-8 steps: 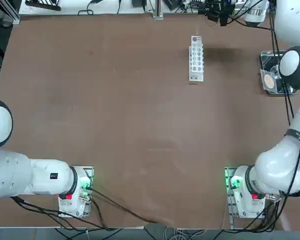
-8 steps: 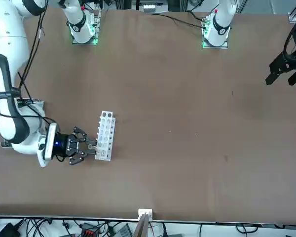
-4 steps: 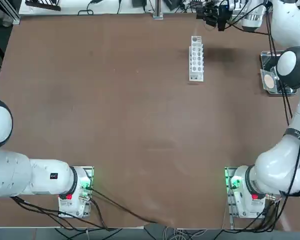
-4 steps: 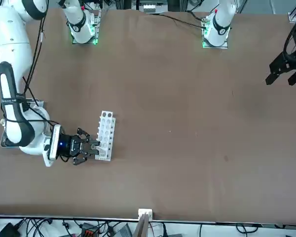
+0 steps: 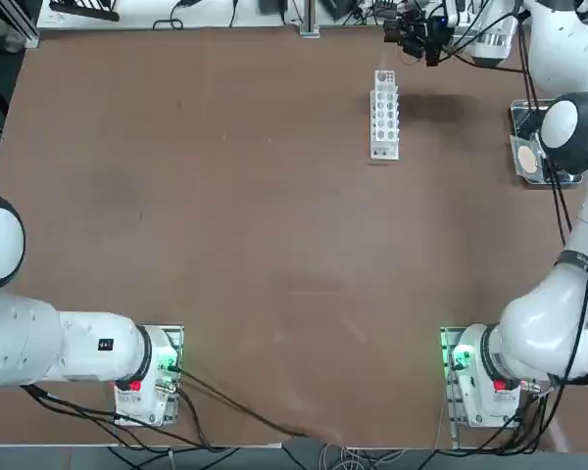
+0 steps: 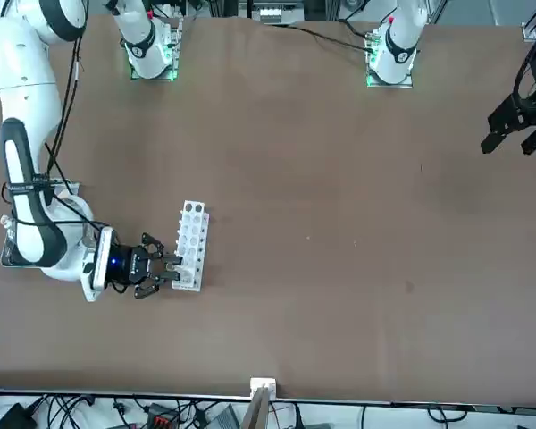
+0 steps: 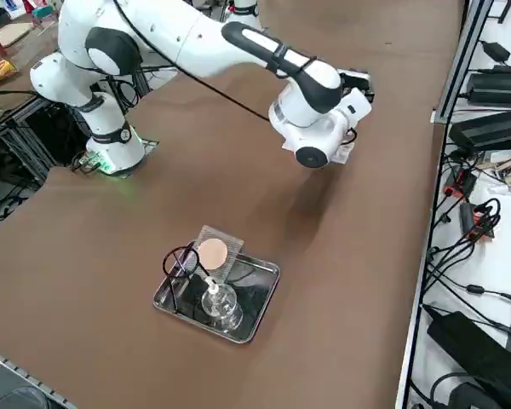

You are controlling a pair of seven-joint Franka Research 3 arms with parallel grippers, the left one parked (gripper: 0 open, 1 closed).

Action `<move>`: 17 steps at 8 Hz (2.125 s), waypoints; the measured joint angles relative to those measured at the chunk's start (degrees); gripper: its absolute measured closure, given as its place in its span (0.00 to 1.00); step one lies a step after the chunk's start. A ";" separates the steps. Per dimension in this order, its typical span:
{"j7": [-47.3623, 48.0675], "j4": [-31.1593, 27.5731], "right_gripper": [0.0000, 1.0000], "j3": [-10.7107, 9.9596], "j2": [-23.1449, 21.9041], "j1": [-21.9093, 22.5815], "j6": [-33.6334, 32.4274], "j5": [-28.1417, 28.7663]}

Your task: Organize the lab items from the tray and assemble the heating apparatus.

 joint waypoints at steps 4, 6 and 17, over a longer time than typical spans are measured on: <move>-2.53 -0.02 0.78 -0.38 1.52 -0.13 -0.17 0.00; -3.38 -0.02 0.78 -0.39 2.84 -0.13 -0.32 0.00; -6.67 -0.02 0.63 -0.66 4.38 -0.17 -0.78 0.12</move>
